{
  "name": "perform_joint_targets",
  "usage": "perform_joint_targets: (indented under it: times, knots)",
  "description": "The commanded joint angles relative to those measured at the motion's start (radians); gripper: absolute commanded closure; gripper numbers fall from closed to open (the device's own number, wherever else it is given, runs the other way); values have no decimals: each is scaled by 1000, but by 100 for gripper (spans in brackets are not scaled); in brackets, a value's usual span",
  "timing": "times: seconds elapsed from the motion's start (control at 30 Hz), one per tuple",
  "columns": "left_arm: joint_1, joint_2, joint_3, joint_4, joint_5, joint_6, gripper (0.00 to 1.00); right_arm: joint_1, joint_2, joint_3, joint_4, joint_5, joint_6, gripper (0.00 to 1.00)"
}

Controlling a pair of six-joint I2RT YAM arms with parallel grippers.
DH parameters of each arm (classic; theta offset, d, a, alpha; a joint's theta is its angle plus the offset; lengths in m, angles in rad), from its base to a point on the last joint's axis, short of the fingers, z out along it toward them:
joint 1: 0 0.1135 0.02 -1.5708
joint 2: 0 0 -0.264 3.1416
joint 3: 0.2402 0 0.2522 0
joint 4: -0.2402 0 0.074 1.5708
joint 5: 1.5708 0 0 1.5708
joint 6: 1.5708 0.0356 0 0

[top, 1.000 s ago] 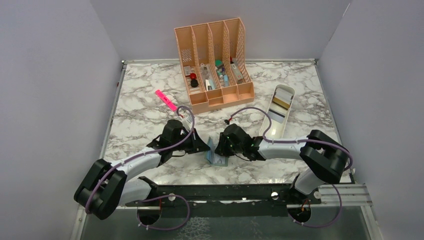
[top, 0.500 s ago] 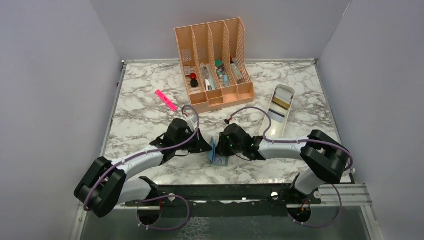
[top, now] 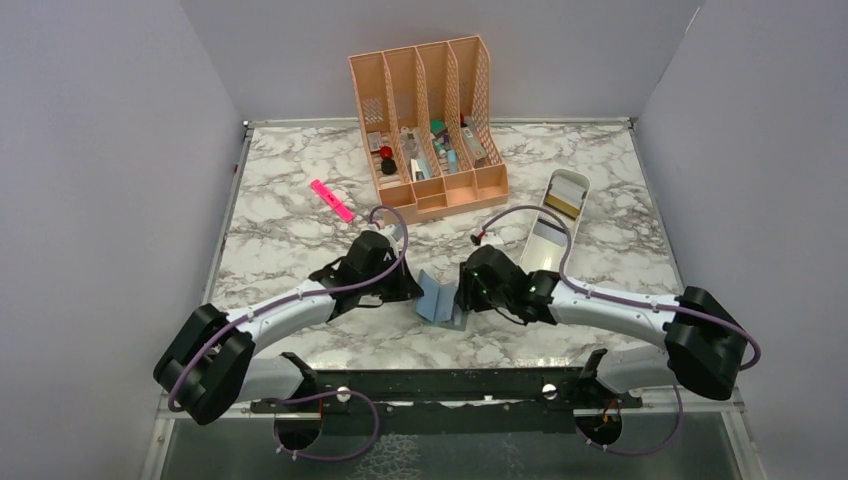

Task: Put the credit cards into the card holder
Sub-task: Turn over the card slot in the card holder, then pick up the credit card from the storage box.

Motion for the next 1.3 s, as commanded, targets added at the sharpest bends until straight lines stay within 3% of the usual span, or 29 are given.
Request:
perform_joint_targets:
  times: [0.0, 0.1, 0.23, 0.63, 0.77, 0.93, 1.27]
  knots:
    - [-4, -1, 27, -83, -80, -18, 100, -8, -69, 87, -176, 173, -116, 54]
    - [-4, 11, 16, -61, -63, -36, 100, -26, -114, 121, -227, 273, -190, 48]
    - [-2, 33, 8, -46, -36, -57, 100, -107, -144, 168, -225, 284, -348, 47]
    - [0, -28, -4, -105, -49, -26, 72, -495, -49, 231, -103, 126, -742, 48]
    - [1, -41, -22, -108, -53, -28, 70, -523, 3, 208, -5, 166, -933, 47]
    - [1, -36, -31, -103, -40, -13, 70, -676, 85, 255, 3, 94, -1051, 47]
    - [3, -48, -42, -79, -12, -5, 69, -789, 305, 379, 55, 42, -1221, 43]
